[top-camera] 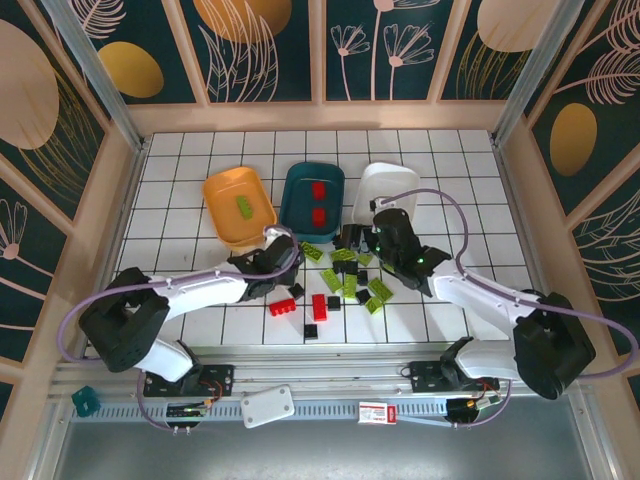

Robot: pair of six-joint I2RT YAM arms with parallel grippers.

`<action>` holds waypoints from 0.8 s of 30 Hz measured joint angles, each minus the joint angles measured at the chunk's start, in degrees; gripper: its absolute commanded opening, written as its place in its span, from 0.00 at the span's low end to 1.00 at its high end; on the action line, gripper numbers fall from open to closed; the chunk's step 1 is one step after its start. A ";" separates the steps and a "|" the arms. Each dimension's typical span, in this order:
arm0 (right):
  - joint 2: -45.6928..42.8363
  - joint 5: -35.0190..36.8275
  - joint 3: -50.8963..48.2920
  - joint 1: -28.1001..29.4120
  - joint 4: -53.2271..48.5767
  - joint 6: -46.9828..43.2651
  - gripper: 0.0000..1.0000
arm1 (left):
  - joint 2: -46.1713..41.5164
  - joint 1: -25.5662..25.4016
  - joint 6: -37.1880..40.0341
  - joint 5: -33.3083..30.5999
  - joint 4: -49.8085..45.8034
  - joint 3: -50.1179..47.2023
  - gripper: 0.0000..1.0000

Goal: Sort the legos into containers by color
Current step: Place the lego in the container.

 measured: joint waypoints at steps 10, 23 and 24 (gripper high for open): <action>-4.87 0.13 -4.55 -0.04 -1.92 1.49 0.72 | 11.69 9.29 2.62 6.05 1.57 23.30 0.28; -9.68 0.17 -6.88 -0.04 -5.16 2.78 0.75 | 31.30 13.40 4.22 10.69 -2.45 41.13 0.80; -9.81 0.02 -6.88 -0.04 -5.38 2.78 0.75 | 30.75 13.40 4.17 11.10 -2.32 41.16 0.82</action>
